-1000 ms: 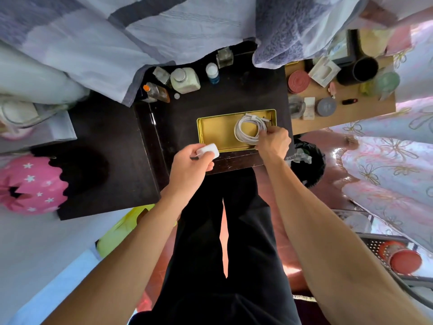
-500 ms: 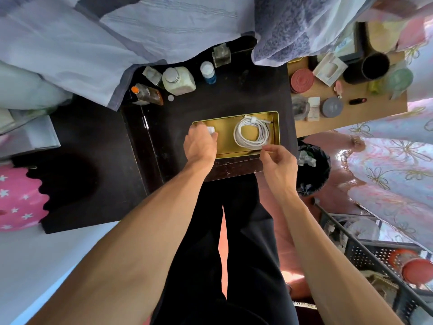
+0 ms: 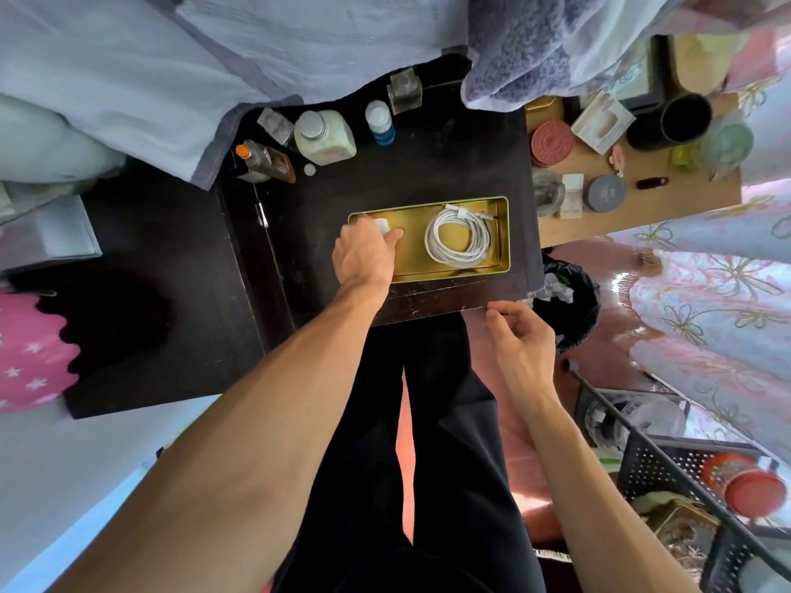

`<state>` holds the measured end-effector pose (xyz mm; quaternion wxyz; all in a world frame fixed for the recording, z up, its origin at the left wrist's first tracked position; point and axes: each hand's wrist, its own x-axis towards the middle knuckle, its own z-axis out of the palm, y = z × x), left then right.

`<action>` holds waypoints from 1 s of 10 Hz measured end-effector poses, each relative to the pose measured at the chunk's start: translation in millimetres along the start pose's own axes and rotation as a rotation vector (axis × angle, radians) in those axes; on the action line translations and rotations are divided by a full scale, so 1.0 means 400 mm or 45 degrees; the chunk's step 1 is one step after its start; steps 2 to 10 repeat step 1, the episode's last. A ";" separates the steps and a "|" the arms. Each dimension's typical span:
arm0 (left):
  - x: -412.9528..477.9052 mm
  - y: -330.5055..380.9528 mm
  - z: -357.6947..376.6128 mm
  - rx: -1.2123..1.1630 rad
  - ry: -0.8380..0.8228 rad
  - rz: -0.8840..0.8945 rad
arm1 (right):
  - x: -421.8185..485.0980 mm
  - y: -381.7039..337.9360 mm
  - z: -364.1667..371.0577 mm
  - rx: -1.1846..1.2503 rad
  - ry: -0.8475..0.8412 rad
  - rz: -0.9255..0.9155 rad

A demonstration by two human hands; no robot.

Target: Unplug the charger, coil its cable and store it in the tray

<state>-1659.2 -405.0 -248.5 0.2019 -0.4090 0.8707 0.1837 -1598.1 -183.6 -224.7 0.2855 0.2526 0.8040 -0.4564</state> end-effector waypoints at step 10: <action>-0.047 -0.010 -0.073 -0.017 0.011 -0.003 | -0.066 -0.092 -0.061 0.106 0.103 0.031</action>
